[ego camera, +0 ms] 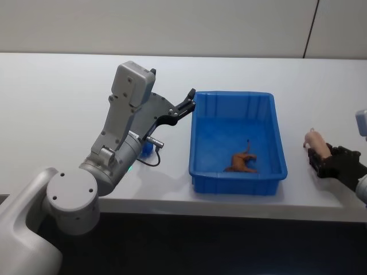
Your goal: Pick up the two dolls from the table and place them into the box.
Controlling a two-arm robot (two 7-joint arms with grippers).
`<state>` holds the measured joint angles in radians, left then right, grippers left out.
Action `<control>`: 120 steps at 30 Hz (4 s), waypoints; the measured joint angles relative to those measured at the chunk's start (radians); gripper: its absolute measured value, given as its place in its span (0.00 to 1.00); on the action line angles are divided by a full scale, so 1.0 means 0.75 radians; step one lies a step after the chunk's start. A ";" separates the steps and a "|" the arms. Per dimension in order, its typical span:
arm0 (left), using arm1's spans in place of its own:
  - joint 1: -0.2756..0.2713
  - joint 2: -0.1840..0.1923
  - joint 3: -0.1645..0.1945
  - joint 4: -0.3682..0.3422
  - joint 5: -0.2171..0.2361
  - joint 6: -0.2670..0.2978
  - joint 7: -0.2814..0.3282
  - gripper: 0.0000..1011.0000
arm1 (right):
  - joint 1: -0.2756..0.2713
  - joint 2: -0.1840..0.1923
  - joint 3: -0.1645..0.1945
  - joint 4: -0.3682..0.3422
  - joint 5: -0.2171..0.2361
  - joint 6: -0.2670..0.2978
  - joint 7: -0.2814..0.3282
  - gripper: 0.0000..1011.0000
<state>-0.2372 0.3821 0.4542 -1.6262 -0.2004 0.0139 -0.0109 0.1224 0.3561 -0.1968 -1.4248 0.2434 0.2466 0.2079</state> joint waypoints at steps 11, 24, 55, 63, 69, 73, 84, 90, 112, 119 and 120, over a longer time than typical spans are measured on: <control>0.000 0.000 0.000 0.000 0.000 0.000 0.000 0.99 | -0.012 0.009 0.004 -0.067 -0.036 -0.093 -0.014 0.36; 0.000 0.000 0.000 0.000 0.000 0.000 0.000 0.99 | 0.018 0.005 0.000 -0.174 -0.057 -0.182 0.080 0.36; 0.000 0.000 0.000 0.000 0.000 0.000 0.000 0.99 | 0.285 -0.135 -0.075 -0.041 -0.121 -0.078 0.362 0.97; 0.000 0.000 0.000 0.000 0.000 0.000 0.000 0.99 | 0.255 -0.087 -0.031 -0.055 -0.069 -0.112 0.351 0.99; 0.000 0.000 0.000 0.000 0.000 0.000 0.000 0.99 | 0.214 -0.047 0.000 -0.074 -0.032 -0.133 0.349 0.99; 0.000 0.000 0.000 0.000 0.000 0.000 0.000 0.99 | 0.187 -0.021 0.018 -0.086 -0.010 -0.145 0.348 0.99; 0.013 0.014 -0.005 -0.021 0.026 0.046 -0.002 0.99 | 0.153 0.012 0.042 -0.102 0.018 -0.161 0.346 0.99; 0.032 0.036 -0.013 -0.040 0.027 0.089 -0.010 0.99 | 0.143 0.021 0.049 -0.107 0.026 -0.166 0.345 0.99; 0.046 0.045 -0.044 0.153 -0.105 0.054 -0.098 0.99 | 0.130 0.034 0.058 -0.112 0.036 -0.171 0.345 0.99; 0.002 0.020 -0.052 0.290 -0.099 0.016 -0.156 0.99 | 0.129 0.034 0.059 -0.113 0.037 -0.171 0.345 0.99; -0.003 0.017 -0.053 0.304 -0.095 0.009 -0.165 0.99 | 0.129 0.035 0.059 -0.113 0.037 -0.171 0.345 0.99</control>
<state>-0.2398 0.3952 0.4144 -1.3979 -0.2720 0.0209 -0.1347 0.2190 0.3821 -0.1526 -1.5093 0.2711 0.1181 0.4669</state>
